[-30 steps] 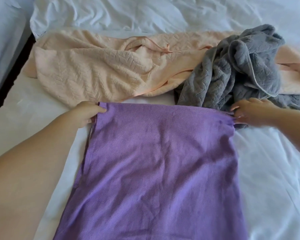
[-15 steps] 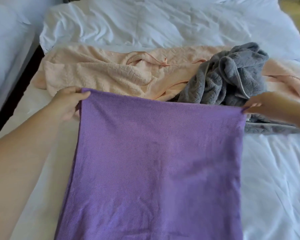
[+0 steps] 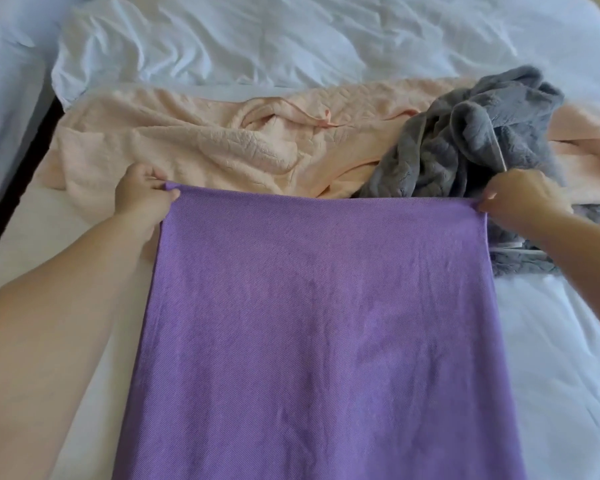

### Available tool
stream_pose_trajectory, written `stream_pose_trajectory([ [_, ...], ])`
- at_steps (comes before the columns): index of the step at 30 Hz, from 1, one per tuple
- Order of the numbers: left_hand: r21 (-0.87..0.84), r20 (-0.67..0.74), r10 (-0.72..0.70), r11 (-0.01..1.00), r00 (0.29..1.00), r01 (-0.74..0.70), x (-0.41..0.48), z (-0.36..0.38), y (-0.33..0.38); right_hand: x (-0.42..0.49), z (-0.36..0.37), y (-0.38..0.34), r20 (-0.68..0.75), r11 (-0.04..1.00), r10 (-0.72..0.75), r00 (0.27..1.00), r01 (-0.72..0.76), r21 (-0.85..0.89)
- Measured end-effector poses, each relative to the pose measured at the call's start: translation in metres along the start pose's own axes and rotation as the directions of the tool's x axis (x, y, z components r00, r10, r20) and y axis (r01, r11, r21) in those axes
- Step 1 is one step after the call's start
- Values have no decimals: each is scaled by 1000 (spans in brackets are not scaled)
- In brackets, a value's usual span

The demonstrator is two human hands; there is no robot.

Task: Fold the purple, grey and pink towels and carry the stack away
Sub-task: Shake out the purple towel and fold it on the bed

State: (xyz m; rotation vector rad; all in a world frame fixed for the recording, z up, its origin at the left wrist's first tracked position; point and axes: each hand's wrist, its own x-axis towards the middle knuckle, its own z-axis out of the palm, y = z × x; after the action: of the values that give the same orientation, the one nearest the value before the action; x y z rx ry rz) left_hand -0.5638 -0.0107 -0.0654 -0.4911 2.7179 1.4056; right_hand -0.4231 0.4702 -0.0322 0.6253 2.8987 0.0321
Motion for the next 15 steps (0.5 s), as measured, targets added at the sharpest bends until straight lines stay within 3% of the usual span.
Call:
stream_pose_trajectory([
  [7, 130, -18, 22, 991, 1000, -19, 14, 40, -53, 2, 63, -11, -12, 998, 63, 998, -62, 11],
  [11, 235, 4, 108, 966, 994, -106, 8, 56, -62, -5, 89, -16, -101, 997, 61, 993, -55, 59],
  [13, 369, -9, 247, 902, 969, -226, -7, 56, -53, -14, 93, -21, -116, 984, 134, 984, -118, 134],
  [15, 493, -38, 484, 770, 874, -405, -39, 57, -39, -34, 91, -32, -177, 948, 209, 962, -155, 279],
])
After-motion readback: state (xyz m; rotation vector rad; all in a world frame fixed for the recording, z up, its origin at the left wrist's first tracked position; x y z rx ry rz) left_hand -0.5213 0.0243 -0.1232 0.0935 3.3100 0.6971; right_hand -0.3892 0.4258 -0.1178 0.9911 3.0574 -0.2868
